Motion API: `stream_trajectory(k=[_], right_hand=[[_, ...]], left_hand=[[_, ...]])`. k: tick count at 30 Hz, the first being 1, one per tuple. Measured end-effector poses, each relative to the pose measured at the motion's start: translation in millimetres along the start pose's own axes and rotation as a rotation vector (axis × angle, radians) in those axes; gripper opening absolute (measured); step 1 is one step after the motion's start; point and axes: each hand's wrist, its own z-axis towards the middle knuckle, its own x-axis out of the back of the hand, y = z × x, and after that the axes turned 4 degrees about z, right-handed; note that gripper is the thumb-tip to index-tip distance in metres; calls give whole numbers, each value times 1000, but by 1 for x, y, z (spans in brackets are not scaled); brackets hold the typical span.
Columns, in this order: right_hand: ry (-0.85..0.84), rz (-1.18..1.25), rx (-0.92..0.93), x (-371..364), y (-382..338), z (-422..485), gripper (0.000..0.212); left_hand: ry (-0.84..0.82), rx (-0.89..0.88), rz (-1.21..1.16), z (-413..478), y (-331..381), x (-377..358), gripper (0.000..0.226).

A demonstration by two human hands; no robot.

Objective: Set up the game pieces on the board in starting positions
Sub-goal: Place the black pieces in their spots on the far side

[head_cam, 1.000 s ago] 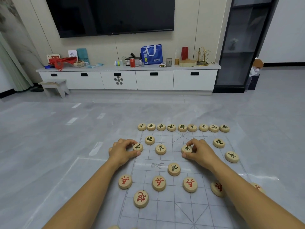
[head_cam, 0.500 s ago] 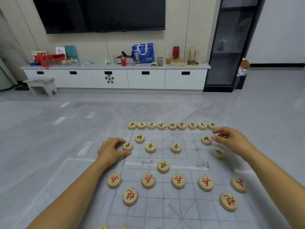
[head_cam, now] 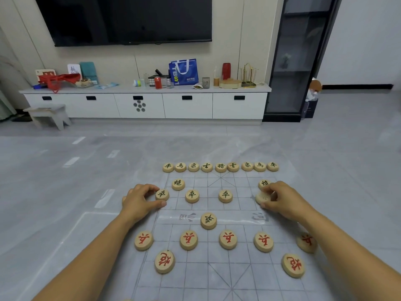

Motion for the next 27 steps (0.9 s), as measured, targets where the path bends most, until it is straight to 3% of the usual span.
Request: stream_trajectory(k=[7, 11, 18, 27], right_hand=[[76, 35, -64, -20, -10, 7, 40], [-11, -8, -49, -19, -9, 6, 54], [52, 2, -56, -22, -11, 7, 43], [-6, 95, -57, -18, -9, 8, 45]], left_hand=[[-2, -11, -14, 0, -2, 0, 41], [-3, -19, -14, 0, -3, 0, 40], [6, -16, -16, 0, -3, -1, 39], [3, -18, -11, 0, -3, -1, 37]])
